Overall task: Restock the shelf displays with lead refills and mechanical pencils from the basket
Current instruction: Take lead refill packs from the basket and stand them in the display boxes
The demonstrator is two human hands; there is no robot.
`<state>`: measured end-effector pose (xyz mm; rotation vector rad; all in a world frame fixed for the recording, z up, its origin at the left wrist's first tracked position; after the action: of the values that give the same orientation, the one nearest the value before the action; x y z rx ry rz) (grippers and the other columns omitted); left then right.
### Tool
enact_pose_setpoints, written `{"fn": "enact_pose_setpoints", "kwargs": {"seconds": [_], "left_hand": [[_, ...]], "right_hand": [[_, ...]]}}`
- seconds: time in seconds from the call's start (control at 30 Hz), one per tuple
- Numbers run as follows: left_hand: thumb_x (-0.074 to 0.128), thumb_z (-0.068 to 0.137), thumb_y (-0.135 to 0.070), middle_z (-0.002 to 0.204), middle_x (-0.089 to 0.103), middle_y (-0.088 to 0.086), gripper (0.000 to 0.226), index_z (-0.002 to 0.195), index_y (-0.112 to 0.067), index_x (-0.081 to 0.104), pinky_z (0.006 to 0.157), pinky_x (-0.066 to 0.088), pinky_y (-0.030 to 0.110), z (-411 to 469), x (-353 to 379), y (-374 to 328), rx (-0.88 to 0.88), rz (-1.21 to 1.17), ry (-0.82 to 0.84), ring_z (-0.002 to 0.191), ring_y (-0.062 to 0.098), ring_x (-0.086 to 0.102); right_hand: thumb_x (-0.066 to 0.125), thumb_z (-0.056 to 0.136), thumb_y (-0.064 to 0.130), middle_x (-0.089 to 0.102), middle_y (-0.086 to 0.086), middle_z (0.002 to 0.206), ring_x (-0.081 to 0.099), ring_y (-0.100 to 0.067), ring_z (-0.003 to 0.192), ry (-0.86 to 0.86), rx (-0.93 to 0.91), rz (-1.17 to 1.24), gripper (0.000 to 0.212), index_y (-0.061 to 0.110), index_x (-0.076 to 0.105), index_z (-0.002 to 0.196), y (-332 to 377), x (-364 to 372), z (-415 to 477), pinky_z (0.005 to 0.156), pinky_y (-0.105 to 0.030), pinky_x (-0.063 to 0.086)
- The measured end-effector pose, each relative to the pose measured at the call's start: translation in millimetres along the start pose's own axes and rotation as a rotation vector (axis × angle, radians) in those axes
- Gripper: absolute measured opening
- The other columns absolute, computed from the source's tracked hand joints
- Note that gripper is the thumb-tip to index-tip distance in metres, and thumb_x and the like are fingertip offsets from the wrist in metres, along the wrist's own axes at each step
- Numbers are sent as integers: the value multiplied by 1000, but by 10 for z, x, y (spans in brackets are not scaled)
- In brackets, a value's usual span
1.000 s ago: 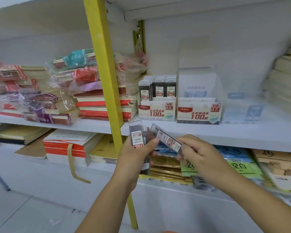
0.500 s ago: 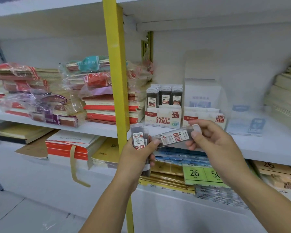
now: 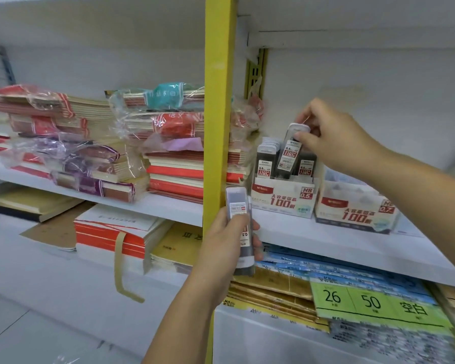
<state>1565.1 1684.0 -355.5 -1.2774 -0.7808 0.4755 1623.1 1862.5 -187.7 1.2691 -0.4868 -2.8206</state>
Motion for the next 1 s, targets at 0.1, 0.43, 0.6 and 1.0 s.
{"fn": "enact_pose_setpoints", "kwargs": {"seconds": [0.1, 0.43, 0.6, 1.0], "left_hand": [[55, 102, -28, 75, 72, 4, 13, 106, -20, 65, 53, 53, 21, 7, 8, 5, 16, -24, 26, 63, 17, 70], [62, 97, -32, 84, 77, 3, 17, 111, -24, 65, 53, 54, 19, -24, 8, -19, 50, -8, 20, 72, 16, 75], [66, 94, -35, 84, 78, 1, 19, 112, -29, 65, 60, 59, 27, -70, 42, -24, 79, 45, 15, 71, 15, 75], [77, 82, -38, 88, 78, 2, 28, 108, -29, 68, 64, 57, 34, -264, 286, 41, 58, 204, 162, 75, 19, 75]], "right_hand": [[59, 95, 26, 62, 5, 95, 59, -3, 79, -7, 65, 44, 13, 29, 48, 101, -84, 2, 105, 57, -21, 43], [63, 91, 31, 53, 11, 95, 47, -11, 97, 46, -39, -182, 11, 28, 57, 99, -133, 218, 53, 71, -26, 35], [55, 95, 35, 47, 4, 108, 36, -20, 112, 5, -42, -410, 33, 27, 61, 126, -120, 180, -53, 90, -33, 33], [64, 91, 14, 73, 13, 91, 67, -1, 67, 66, 236, 864, 33, 40, 64, 110, 85, 428, -1458, 56, -12, 49]]}}
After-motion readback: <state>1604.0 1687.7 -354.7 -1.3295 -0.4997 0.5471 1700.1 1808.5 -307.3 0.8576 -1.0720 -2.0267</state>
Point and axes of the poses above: each hand's wrist, its own z-axis towards the middle knuckle, its own x-axis out of the palm, y = z × x, the point moved 4 cm from there along z, towards the middle knuckle
